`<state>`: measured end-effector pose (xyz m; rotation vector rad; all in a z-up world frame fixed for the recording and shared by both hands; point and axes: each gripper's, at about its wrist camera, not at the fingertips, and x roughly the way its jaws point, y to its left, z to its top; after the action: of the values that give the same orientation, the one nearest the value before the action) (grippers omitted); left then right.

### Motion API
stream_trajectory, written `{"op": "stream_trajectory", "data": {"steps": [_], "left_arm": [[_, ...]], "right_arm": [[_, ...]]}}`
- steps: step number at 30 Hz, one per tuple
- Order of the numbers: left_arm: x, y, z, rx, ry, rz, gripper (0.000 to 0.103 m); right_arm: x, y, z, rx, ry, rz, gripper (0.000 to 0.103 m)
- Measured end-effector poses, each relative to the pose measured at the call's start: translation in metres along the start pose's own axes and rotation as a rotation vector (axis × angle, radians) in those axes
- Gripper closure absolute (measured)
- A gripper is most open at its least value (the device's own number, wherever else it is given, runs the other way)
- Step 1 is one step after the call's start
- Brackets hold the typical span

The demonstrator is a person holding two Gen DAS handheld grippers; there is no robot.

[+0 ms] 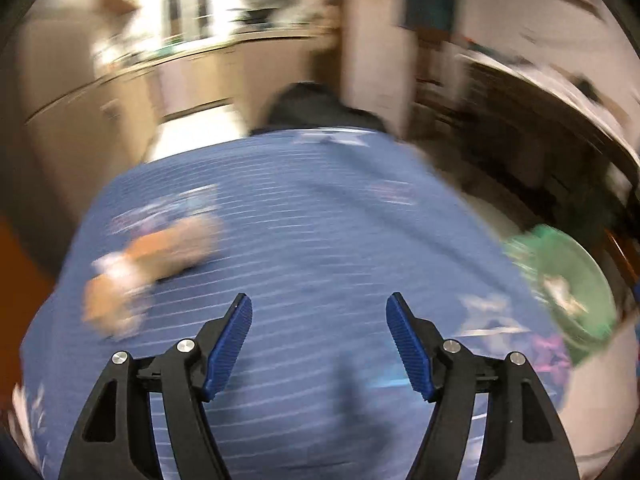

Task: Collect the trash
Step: 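Return both tools to the bed toward the sponges and grey ball, then grasp the tan sponge with the left tool while the right tool grasps the grey knit ball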

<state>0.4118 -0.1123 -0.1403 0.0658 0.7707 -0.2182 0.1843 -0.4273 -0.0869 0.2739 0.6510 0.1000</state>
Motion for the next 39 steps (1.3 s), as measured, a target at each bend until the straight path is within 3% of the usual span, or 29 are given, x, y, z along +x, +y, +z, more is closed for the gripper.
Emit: {"op": "stream_trajectory", "data": {"steps": [2, 4, 8, 15, 19, 22, 28, 31, 33, 39], "left_arm": [[-0.011, 0.059, -0.006, -0.089, -0.022, 0.096, 0.031], [-0.015, 0.103, -0.010, -0.174, -0.024, 0.146, 0.027], [-0.002, 0.156, -0.019, -0.251, 0.009, 0.170, 0.025], [0.036, 0.188, -0.022, -0.296, 0.068, 0.156, 0.026], [0.042, 0.205, -0.019, -0.331, 0.059, 0.169, 0.038], [0.045, 0.207, -0.018, -0.314, 0.056, 0.176, 0.038], [0.061, 0.205, -0.008, -0.305, 0.069, 0.180, 0.038], [0.066, 0.209, -0.003, -0.313, 0.067, 0.178, 0.057], [0.065, 0.213, -0.004, -0.328, 0.059, 0.174, 0.069], [0.063, 0.215, -0.012, -0.339, 0.051, 0.168, 0.073]], "right_arm": [[0.015, 0.018, -0.001, -0.019, 0.027, 0.032, 0.020], [0.027, 0.036, 0.000, -0.040, 0.044, 0.058, 0.020], [0.039, 0.071, 0.000, -0.089, 0.068, 0.099, 0.020], [0.062, 0.109, 0.004, -0.143, 0.097, 0.128, 0.020], [0.074, 0.121, 0.007, -0.176, 0.107, 0.121, 0.020], [0.087, 0.128, 0.010, -0.182, 0.123, 0.132, 0.020], [0.132, 0.178, 0.022, -0.245, 0.172, 0.257, 0.022], [0.169, 0.210, 0.031, -0.277, 0.225, 0.332, 0.035], [0.196, 0.229, 0.037, -0.290, 0.256, 0.355, 0.037], [0.281, 0.273, 0.055, -0.378, 0.324, 0.334, 0.038]]}}
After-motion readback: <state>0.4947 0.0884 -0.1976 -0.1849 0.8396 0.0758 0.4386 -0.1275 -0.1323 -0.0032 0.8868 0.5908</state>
